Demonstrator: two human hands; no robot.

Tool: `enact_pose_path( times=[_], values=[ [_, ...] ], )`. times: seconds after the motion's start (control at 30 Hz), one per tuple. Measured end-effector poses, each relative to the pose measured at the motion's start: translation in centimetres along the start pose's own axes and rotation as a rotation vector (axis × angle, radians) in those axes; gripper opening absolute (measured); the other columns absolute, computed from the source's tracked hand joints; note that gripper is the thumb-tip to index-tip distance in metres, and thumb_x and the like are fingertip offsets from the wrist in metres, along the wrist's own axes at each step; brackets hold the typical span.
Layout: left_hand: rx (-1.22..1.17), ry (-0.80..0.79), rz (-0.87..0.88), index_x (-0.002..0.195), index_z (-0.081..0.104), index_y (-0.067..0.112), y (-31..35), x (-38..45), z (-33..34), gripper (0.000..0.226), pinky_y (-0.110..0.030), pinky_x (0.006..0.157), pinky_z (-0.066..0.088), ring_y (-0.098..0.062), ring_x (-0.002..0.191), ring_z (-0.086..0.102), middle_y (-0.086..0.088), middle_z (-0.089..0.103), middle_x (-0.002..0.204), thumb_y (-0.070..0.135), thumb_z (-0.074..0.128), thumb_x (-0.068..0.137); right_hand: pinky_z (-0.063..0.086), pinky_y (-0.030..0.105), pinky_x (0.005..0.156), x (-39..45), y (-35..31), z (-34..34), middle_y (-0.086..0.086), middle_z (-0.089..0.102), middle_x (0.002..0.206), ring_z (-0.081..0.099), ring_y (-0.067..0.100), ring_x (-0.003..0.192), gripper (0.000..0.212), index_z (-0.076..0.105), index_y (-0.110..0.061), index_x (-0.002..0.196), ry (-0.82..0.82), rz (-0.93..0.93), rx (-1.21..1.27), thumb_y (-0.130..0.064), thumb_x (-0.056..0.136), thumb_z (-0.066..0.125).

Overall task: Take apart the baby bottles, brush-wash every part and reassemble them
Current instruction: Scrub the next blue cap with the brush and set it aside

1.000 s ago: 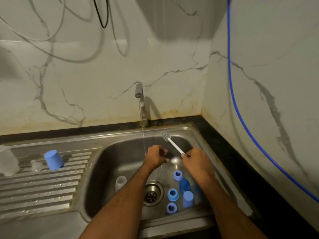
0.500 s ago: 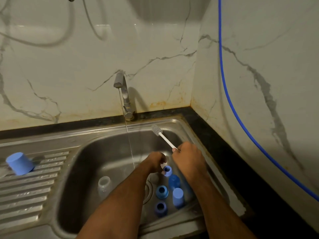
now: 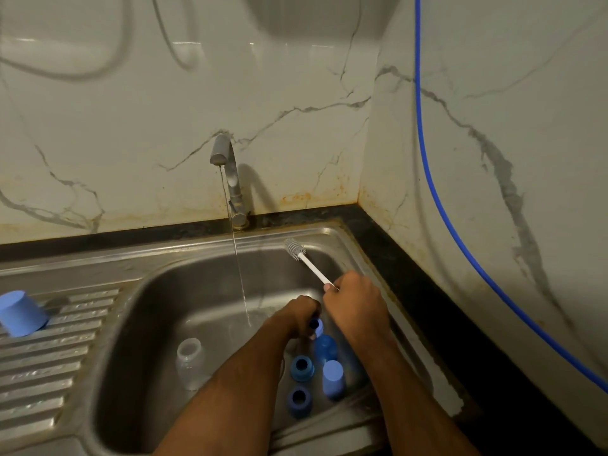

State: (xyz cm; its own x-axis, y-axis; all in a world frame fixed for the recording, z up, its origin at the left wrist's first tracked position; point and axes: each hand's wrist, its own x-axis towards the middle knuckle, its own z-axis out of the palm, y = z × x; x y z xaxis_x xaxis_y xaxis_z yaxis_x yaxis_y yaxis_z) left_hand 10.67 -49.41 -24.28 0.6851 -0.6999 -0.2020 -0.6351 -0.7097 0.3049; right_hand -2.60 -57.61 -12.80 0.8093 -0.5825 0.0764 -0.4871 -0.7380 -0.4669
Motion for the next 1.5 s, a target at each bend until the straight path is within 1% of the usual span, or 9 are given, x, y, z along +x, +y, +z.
enact_pose_path(
  times=[0.1,0.2,0.33,0.53,0.73,0.93,1.17,1.37,1.5],
  values=[
    [-0.030,0.050,0.007,0.089,0.064,0.004,0.2,-0.1,-0.3,0.024,-0.038,0.078,0.052,-0.028,0.091,0.062,-0.010,0.067,0.101,0.012,0.081,0.073,0.043,0.025,0.071,0.2,0.3,0.0,-0.002,0.063,0.092,0.058,0.010,0.082,0.028,0.065,-0.019,0.109,0.011,0.004,-0.020,-0.043,0.103,0.052],
    [-0.041,0.086,-0.002,0.081,0.059,0.014,0.2,-0.3,-0.9,0.017,-0.030,0.069,0.042,-0.026,0.085,0.060,-0.011,0.067,0.098,0.012,0.076,0.077,0.039,0.025,0.072,0.3,0.5,-0.1,-0.002,0.060,0.091,0.055,0.010,0.081,0.027,0.064,-0.019,0.109,-0.007,0.025,-0.040,-0.043,0.103,0.052],
    [-0.091,0.107,-0.024,0.103,0.069,0.011,-0.5,-0.9,-1.5,0.030,-0.027,0.075,0.046,-0.017,0.087,0.061,-0.005,0.069,0.104,0.014,0.082,0.076,0.039,0.025,0.069,0.3,0.9,0.0,-0.005,0.050,0.079,0.051,0.008,0.074,0.025,0.062,-0.020,0.105,-0.015,0.048,-0.039,-0.042,0.103,0.052],
    [-0.122,0.188,-0.140,0.105,0.073,0.012,-1.3,-4.2,-4.2,0.035,-0.038,0.087,0.056,-0.023,0.097,0.066,-0.005,0.071,0.105,0.026,0.085,0.075,0.031,0.019,0.053,-0.6,1.1,-0.7,-0.004,0.061,0.083,0.052,0.003,0.068,0.023,0.067,-0.021,0.098,-0.060,0.010,0.021,-0.039,0.103,0.053],
    [-0.261,0.359,-0.372,0.102,0.073,0.010,-2.7,-8.7,-7.7,0.038,-0.035,0.080,0.059,-0.022,0.091,0.069,-0.007,0.071,0.102,0.030,0.087,0.073,0.047,0.025,0.062,-2.3,-0.8,-0.7,-0.004,0.062,0.076,0.059,0.008,0.070,0.024,0.069,-0.021,0.086,-0.026,-0.056,0.060,-0.039,0.099,0.059],
    [-0.436,0.551,-0.475,0.100,0.073,0.010,-2.9,-11.5,-9.1,0.036,-0.029,0.075,0.053,-0.020,0.092,0.068,-0.006,0.072,0.098,0.028,0.087,0.072,0.032,0.023,0.050,-3.5,-3.0,-2.1,-0.006,0.054,0.073,0.050,0.007,0.064,0.026,0.067,-0.017,0.096,-0.023,-0.158,-0.001,-0.041,0.099,0.058],
    [-0.555,0.669,-0.521,0.116,0.070,0.009,-4.8,-13.3,-10.0,0.037,-0.029,0.088,0.055,-0.018,0.101,0.068,-0.009,0.072,0.111,0.019,0.082,0.082,0.055,0.031,0.062,-3.9,-4.7,-0.1,-0.002,0.063,0.072,0.062,0.012,0.065,0.027,0.064,-0.022,0.082,-0.057,-0.236,0.041,-0.043,0.099,0.059],
    [-0.588,0.740,-0.536,0.117,0.070,0.007,-6.2,-13.7,-10.0,0.035,-0.024,0.080,0.048,-0.020,0.102,0.067,-0.010,0.071,0.113,0.019,0.079,0.086,0.058,0.037,0.068,-3.3,-5.0,0.6,0.000,0.063,0.077,0.063,0.016,0.070,0.027,0.063,-0.020,0.087,-0.069,-0.240,0.062,-0.045,0.097,0.060],
    [-0.589,0.710,-0.558,0.118,0.068,0.007,-7.0,-13.4,-8.7,0.036,-0.022,0.080,0.047,-0.016,0.099,0.064,-0.012,0.070,0.114,0.016,0.079,0.085,0.052,0.031,0.065,-3.6,-4.6,1.2,-0.002,0.063,0.077,0.062,0.013,0.071,0.027,0.066,-0.021,0.090,-0.096,-0.233,0.047,-0.045,0.098,0.059]
  ],
)
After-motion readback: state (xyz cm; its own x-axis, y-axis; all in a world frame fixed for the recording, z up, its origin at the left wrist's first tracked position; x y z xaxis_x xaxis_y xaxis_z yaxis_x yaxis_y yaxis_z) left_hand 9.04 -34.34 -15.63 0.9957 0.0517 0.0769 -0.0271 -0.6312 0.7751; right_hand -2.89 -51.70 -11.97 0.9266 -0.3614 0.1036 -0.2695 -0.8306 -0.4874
